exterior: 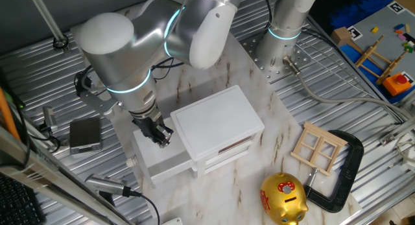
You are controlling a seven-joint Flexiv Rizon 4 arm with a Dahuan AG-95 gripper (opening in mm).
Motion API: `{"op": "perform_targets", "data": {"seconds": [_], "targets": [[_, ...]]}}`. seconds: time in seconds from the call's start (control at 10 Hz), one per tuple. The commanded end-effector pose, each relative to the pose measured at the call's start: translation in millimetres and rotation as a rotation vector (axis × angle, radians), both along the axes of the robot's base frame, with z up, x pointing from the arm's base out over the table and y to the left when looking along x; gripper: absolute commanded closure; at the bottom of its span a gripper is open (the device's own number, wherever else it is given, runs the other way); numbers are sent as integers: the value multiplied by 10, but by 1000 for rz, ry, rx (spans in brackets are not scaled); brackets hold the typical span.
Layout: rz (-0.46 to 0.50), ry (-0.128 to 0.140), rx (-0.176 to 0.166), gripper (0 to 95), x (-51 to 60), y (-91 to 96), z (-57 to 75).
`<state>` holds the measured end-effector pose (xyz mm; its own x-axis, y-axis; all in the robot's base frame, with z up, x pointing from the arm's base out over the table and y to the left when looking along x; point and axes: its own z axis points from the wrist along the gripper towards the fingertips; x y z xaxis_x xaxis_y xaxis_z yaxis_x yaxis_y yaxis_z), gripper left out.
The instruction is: Put things in the drawer
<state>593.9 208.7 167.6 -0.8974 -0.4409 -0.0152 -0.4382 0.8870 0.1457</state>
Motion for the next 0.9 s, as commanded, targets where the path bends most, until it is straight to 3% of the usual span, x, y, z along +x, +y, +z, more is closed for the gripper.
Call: {"op": "perform_targets", "data": {"seconds": [0.1,0.6,0.7,0.9], "targets": [[6,-2,0,760,-7,2,0],[24,-4,2,760,-9,12,-5],[26,-4,3,570,-9,13,-5],[31,-5,3,570,-9,13,-6]]}}
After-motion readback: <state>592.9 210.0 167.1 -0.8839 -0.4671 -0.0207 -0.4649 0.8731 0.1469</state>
